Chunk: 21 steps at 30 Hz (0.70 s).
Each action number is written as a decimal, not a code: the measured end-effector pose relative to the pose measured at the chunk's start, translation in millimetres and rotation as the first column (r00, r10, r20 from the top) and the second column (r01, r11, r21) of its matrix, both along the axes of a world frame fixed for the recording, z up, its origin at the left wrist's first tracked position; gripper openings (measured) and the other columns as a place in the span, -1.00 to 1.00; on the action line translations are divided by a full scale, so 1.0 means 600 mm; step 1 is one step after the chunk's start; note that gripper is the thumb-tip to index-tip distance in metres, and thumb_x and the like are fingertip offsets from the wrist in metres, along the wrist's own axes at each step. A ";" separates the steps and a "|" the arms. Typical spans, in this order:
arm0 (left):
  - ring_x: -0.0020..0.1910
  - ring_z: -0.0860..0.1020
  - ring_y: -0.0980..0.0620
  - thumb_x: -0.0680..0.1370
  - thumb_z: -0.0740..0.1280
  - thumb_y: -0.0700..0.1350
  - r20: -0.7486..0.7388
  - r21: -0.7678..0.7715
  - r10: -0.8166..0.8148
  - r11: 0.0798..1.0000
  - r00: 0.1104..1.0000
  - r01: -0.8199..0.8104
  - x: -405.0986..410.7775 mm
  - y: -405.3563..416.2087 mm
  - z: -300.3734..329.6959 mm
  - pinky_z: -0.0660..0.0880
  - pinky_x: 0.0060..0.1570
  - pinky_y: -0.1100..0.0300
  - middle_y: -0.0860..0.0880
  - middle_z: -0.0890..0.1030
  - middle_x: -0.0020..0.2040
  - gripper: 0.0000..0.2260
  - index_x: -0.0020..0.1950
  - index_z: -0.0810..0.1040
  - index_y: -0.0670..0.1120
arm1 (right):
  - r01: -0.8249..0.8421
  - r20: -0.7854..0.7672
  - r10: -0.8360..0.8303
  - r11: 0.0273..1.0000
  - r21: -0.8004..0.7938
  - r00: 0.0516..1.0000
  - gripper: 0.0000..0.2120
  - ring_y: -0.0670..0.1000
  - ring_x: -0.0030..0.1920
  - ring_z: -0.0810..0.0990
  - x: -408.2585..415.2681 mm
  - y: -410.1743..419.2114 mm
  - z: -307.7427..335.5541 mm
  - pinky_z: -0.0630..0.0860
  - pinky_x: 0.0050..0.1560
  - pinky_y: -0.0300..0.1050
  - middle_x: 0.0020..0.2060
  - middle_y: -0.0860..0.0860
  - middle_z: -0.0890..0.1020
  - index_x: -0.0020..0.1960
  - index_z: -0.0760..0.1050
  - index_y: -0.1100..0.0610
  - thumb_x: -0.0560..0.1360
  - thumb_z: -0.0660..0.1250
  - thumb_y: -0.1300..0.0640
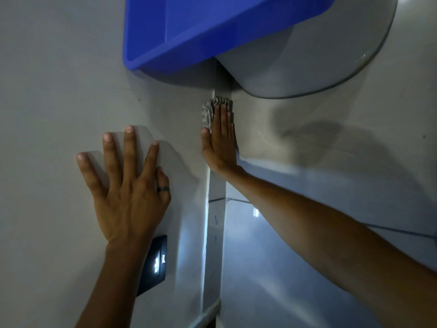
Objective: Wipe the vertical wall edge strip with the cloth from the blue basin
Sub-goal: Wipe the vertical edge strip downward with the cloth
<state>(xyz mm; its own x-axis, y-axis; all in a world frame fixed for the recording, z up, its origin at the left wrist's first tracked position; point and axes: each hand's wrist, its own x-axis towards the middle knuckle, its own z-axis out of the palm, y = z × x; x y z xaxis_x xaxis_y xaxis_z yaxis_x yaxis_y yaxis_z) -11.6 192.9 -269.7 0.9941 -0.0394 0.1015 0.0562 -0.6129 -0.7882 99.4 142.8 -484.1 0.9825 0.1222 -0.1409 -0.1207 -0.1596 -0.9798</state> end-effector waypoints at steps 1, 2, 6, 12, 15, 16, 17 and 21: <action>0.77 -0.25 -0.14 0.73 0.11 0.12 -0.002 0.001 0.000 1.000 1.000 0.000 0.000 0.001 0.000 -0.51 0.62 -0.18 -0.06 -0.04 0.81 -0.46 0.74 0.30 0.09 | -0.001 -0.007 0.001 1.000 0.009 1.000 -0.37 0.13 0.70 -0.05 0.000 0.000 0.001 -0.09 0.70 0.08 0.70 0.13 0.01 0.68 -0.08 0.14 0.69 -0.05 -0.08; 0.77 -0.24 -0.14 0.73 0.10 0.12 -0.001 0.007 0.000 1.000 1.000 0.000 0.000 0.002 -0.001 -0.51 0.62 -0.18 -0.06 -0.04 0.81 -0.46 0.74 0.28 0.09 | -0.009 -0.008 0.009 1.000 0.024 1.000 -0.37 0.12 0.70 -0.06 -0.001 0.001 0.002 -0.10 0.70 0.06 0.70 0.12 0.00 0.68 -0.09 0.15 0.70 -0.04 -0.07; 0.78 -0.16 -0.21 0.73 0.13 0.10 -0.002 0.022 -0.007 1.000 1.000 0.007 0.000 0.000 -0.003 -0.50 0.63 -0.20 -0.12 0.04 0.80 -0.45 0.74 0.30 0.07 | 0.022 -0.155 -0.002 0.992 0.124 0.988 -0.39 0.10 0.70 -0.05 0.025 -0.003 -0.002 -0.13 0.71 0.02 0.70 0.14 -0.02 0.67 -0.09 0.19 0.72 0.04 0.01; 0.75 0.05 -0.29 0.68 0.24 0.06 -0.028 0.016 -0.002 1.000 1.000 0.003 0.002 -0.011 0.003 -0.47 0.65 -0.22 -0.16 0.17 0.77 -0.45 0.69 0.41 0.03 | -0.046 -0.273 0.093 0.984 0.174 0.957 -0.38 0.06 0.71 -0.10 0.036 -0.022 0.011 -0.15 0.70 0.00 0.70 0.10 -0.10 0.67 -0.15 0.18 0.73 0.02 0.00; 0.74 0.10 -0.29 0.64 0.26 0.06 -0.033 0.000 0.010 1.000 0.999 -0.010 0.006 -0.016 0.006 -0.48 0.66 -0.20 -0.17 0.22 0.75 -0.45 0.65 0.47 0.02 | -0.015 -0.230 0.046 0.991 0.132 0.972 -0.39 0.10 0.71 -0.07 -0.085 -0.015 0.027 -0.11 0.70 0.02 0.69 0.15 -0.07 0.66 -0.11 0.22 0.73 0.05 0.05; 0.74 0.11 -0.29 0.63 0.25 0.06 -0.029 -0.004 0.013 1.000 0.999 -0.014 0.007 -0.017 0.007 -0.48 0.66 -0.19 -0.17 0.24 0.75 -0.45 0.63 0.50 0.01 | -0.008 -0.246 0.039 0.992 0.127 0.969 -0.38 0.09 0.71 -0.06 -0.150 -0.009 0.030 -0.08 0.70 0.03 0.69 0.14 -0.06 0.66 -0.11 0.20 0.72 0.03 0.00; 0.74 0.12 -0.29 0.62 0.25 0.06 -0.023 -0.009 0.017 1.000 1.000 -0.018 0.008 -0.019 0.008 -0.48 0.67 -0.17 -0.16 0.26 0.74 -0.45 0.62 0.52 0.01 | -0.024 -0.277 0.063 0.990 0.139 0.959 -0.35 0.07 0.71 -0.07 -0.223 -0.006 0.034 -0.06 0.70 0.04 0.70 0.11 -0.08 0.67 -0.15 0.15 0.69 -0.02 -0.07; 0.74 0.13 -0.26 0.62 0.24 0.04 -0.009 -0.039 0.034 0.999 0.999 -0.035 -0.011 -0.022 0.016 -0.48 0.68 -0.10 -0.15 0.27 0.74 -0.45 0.62 0.52 -0.01 | -0.151 -0.276 0.200 0.971 0.188 0.940 -0.33 -0.07 0.68 -0.28 -0.440 -0.008 0.039 -0.14 0.70 0.04 0.63 -0.09 -0.34 0.56 -0.40 -0.11 0.60 -0.14 -0.26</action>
